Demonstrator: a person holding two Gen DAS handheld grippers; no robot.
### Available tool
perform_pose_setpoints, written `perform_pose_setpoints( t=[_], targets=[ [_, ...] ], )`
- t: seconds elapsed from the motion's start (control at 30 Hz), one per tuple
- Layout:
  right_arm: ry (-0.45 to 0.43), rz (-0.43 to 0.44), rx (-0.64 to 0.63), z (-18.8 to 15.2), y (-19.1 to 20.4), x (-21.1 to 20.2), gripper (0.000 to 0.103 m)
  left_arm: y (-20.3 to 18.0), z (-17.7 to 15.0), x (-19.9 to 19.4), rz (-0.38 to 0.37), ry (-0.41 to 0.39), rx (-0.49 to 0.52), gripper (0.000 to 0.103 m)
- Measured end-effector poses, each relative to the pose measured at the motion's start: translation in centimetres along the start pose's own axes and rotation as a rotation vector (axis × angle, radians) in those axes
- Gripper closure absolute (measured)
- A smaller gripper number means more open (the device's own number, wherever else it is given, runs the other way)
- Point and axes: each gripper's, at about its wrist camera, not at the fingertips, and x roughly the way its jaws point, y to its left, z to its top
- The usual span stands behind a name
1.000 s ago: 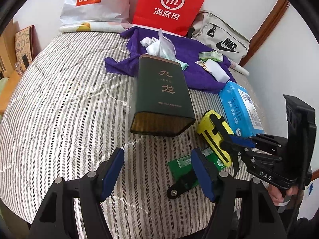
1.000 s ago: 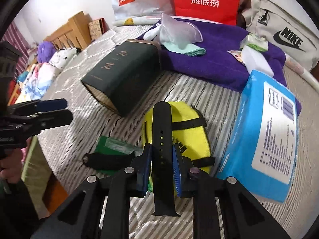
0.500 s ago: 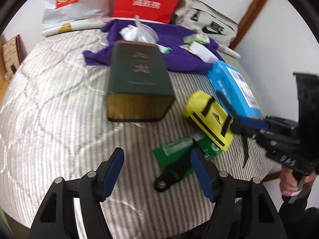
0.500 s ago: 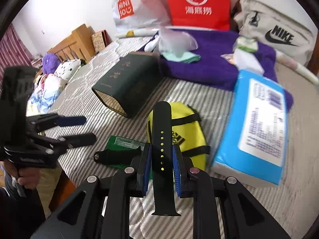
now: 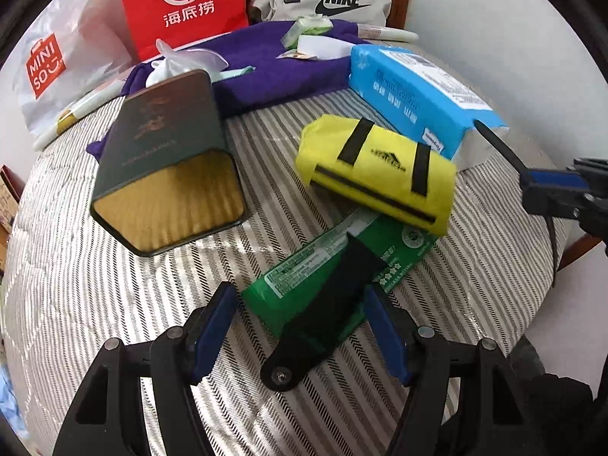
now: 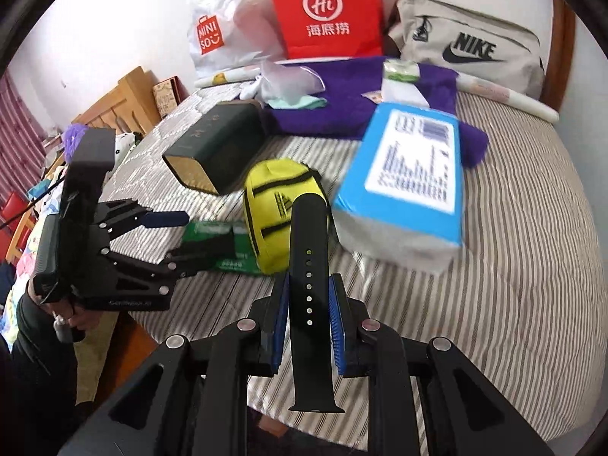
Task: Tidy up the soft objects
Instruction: 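Grasp a second black strap on the green card with the left tool while the right tool holds its strap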
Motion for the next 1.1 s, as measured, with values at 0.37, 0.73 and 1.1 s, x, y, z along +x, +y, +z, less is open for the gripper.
perform_pose_setpoints(
  t=[0.37, 0.73, 1.1],
  targets=[
    [0.009, -0.008, 0.044, -1.2, -2.2, 0.2, 0.083, 3.0, -2.4, -1.6, 0.003, -0.004, -0.139, 0.067],
    [0.070, -0.032, 0.092, -3.1, -4.4, 3.1, 0.082, 1.7, -1.7, -1.1, 0.036, -0.028, -0.121, 0.073],
    [0.033, -0.072, 0.040, -3.1, -3.6, 3.3, 0.082, 2.1, -2.2, -1.3, 0.047, -0.031, -0.131, 0.068]
  ],
)
